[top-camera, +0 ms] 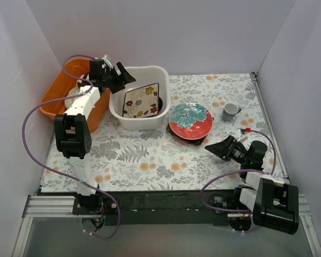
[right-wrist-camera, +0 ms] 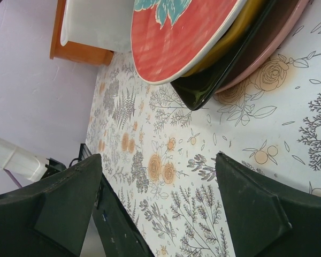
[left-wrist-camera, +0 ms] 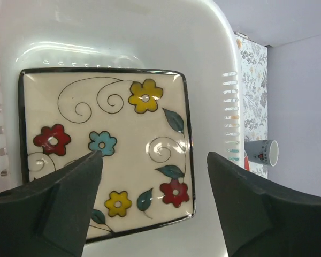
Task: Place the plates into the plastic bin on the countertop
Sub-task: Place the plate in the plastic bin, then pick up the plate at the center of the board.
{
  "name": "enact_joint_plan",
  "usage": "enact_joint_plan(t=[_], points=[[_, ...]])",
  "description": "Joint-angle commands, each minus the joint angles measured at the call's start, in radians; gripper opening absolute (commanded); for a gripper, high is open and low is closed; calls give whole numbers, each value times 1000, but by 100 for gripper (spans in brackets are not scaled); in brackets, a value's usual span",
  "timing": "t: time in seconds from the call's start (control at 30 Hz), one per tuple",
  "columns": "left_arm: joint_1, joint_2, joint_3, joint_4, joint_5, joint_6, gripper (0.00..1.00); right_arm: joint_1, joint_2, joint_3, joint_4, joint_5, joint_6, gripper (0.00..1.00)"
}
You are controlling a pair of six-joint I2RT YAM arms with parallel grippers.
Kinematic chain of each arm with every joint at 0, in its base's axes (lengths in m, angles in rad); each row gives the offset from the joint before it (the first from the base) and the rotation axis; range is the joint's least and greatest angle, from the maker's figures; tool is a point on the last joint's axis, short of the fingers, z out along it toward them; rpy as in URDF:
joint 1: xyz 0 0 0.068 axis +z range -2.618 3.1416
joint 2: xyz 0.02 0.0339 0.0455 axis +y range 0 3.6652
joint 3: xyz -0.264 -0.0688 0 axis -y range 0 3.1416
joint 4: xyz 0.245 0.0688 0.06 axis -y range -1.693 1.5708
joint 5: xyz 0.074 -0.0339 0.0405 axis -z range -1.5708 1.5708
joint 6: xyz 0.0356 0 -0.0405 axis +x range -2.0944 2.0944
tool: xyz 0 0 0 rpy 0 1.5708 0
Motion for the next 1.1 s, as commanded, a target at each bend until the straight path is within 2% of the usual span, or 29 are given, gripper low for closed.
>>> enact_joint_plan(t=[0.0, 0.27, 0.67, 0.77, 0.8, 1.07], points=[[-9, -9, 55, -59, -75, 13, 80, 1, 2, 22, 24, -7, -23, 93], [-48, -44, 69, -67, -90, 45, 88, 2, 1, 26, 57, 14, 9, 93], [-119, -112, 66, -58, -81, 78, 90, 1, 73, 88, 77, 88, 58, 89], [-133, -138, 51, -43, -64, 75, 90, 2, 107, 107, 91, 89, 75, 84], [-136, -144, 44, -40, -63, 75, 90, 4, 116, 111, 97, 86, 79, 78], [-177, -201, -18, -29, -58, 81, 90, 7, 144, 153, 71, 120, 84, 65]])
